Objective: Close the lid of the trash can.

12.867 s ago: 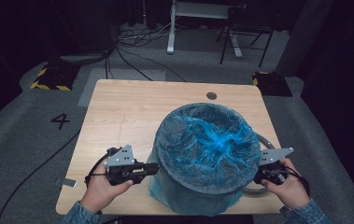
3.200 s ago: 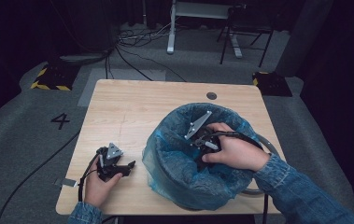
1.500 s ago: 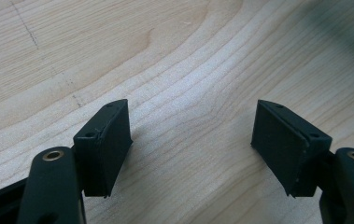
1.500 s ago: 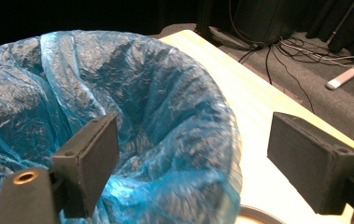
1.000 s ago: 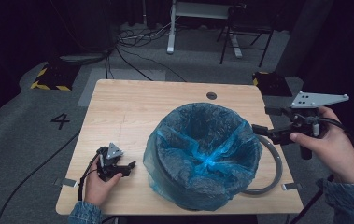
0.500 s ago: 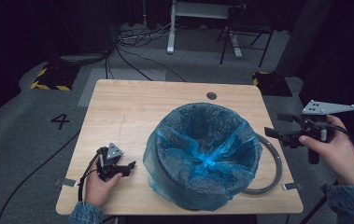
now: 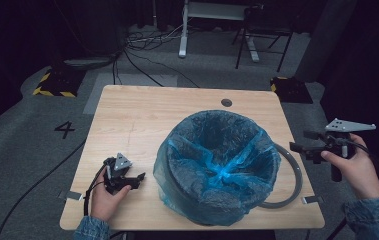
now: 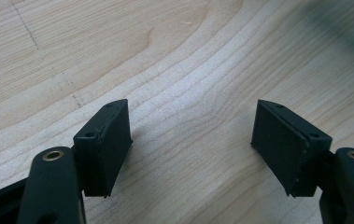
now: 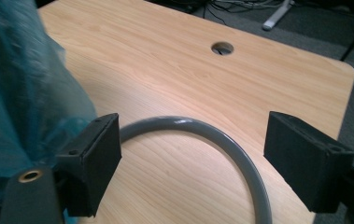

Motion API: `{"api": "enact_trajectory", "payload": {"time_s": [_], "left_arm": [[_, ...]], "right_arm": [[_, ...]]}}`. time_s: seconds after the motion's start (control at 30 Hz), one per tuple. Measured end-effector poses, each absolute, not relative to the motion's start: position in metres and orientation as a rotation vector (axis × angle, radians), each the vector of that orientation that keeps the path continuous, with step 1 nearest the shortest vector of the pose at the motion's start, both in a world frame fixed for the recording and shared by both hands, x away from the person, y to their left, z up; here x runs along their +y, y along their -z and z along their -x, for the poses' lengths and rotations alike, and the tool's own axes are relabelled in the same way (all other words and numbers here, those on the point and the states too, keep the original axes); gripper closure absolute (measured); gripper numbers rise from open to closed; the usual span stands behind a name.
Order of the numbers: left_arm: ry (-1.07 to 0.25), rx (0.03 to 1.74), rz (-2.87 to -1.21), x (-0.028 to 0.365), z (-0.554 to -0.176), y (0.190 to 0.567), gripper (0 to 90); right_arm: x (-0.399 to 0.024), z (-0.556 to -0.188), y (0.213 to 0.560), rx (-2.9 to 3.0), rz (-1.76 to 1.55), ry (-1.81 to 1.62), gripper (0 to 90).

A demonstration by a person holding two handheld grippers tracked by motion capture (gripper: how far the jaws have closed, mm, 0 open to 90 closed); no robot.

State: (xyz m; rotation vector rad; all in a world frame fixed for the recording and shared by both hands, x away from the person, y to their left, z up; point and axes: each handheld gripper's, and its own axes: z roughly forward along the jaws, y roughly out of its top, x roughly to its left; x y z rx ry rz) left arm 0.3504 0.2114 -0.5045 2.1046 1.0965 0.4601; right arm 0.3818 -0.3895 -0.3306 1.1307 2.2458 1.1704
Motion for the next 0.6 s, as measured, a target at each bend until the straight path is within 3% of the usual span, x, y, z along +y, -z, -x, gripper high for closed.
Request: {"api": "enact_trajectory", "payload": {"time_s": [0.6], "left_arm": [[-0.460, 1.097, -2.104, 0.211, -0.350, 0.505, 28.2]], "right_arm": [[-0.421, -0.392, 0.401, 2.234, -1.258, -1.100, 20.4]]}}
